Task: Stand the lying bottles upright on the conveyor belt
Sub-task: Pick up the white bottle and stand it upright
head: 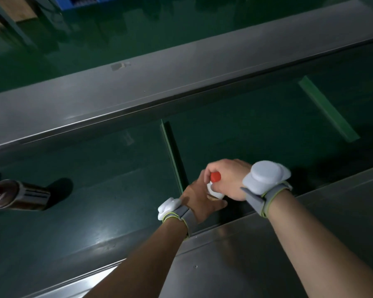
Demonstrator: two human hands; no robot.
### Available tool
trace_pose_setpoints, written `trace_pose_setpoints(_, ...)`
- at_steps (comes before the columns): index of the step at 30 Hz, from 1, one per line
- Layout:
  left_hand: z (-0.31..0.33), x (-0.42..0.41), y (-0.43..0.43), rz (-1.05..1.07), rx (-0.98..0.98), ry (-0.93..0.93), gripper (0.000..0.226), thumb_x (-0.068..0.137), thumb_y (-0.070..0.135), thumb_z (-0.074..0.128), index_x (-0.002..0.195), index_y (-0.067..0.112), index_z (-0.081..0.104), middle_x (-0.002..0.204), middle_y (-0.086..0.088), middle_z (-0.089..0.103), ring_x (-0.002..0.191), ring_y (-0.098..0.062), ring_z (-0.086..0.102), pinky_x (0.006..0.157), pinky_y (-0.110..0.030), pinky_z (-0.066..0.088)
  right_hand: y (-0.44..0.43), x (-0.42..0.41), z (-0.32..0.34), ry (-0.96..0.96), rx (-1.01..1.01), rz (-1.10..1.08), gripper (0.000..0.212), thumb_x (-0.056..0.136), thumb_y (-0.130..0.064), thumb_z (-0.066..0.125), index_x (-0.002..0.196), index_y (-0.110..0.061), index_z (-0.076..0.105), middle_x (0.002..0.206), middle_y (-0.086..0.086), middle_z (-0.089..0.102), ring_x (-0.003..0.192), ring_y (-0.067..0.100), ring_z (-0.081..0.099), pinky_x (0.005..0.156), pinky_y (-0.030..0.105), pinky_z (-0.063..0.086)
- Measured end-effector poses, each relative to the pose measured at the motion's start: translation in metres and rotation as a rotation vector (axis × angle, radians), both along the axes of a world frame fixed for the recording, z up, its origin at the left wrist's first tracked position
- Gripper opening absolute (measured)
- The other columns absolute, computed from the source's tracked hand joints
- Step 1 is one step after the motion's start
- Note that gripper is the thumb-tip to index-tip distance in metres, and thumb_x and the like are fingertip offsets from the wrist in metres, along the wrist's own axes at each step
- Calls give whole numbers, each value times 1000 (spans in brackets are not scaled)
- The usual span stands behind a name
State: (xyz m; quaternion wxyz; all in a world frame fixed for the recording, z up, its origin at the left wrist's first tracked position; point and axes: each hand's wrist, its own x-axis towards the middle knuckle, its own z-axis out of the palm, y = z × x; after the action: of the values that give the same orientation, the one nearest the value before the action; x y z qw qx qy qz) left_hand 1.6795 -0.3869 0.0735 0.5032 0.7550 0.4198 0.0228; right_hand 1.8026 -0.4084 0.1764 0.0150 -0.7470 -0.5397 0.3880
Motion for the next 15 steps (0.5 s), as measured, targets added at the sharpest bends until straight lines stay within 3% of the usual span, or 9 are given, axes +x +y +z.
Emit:
trace_pose_setpoints(1,2,-5,0,30,11,-28,74,65,36,83,126,31,43,106,7,65,97,-17,64,81,-31,51,0,-3,5,31,40,-13,23,78,-14,62,87,-35,67,85,-17,59,80,10,54,47,7,31)
trace_pose_setpoints(6,15,-34,-4,234,-35,-158,74,48,57,78,109,44,39,92,16,64,85,-9,63,70,-25,51,9,-22,17,110,232,-144,6,73,-32,68,78,-29,69,79,-11,67,79,14,63,64,27,50)
trace_pose_setpoints(10,29,-57,-5,314,-73,-217,64,49,68,73,98,33,51,91,10,68,83,-7,65,74,-38,56,22,-46,18,-1,386,-261,37,75,-51,67,63,-15,65,64,3,64,62,21,59,54,32,44)
trace_pose_setpoints(15,53,-86,1,300,-32,-236,65,53,78,61,96,30,53,90,10,68,84,-10,65,75,-39,55,33,-75,29,-97,384,-327,57,74,-63,62,45,-15,53,46,-1,52,46,18,50,44,27,29)
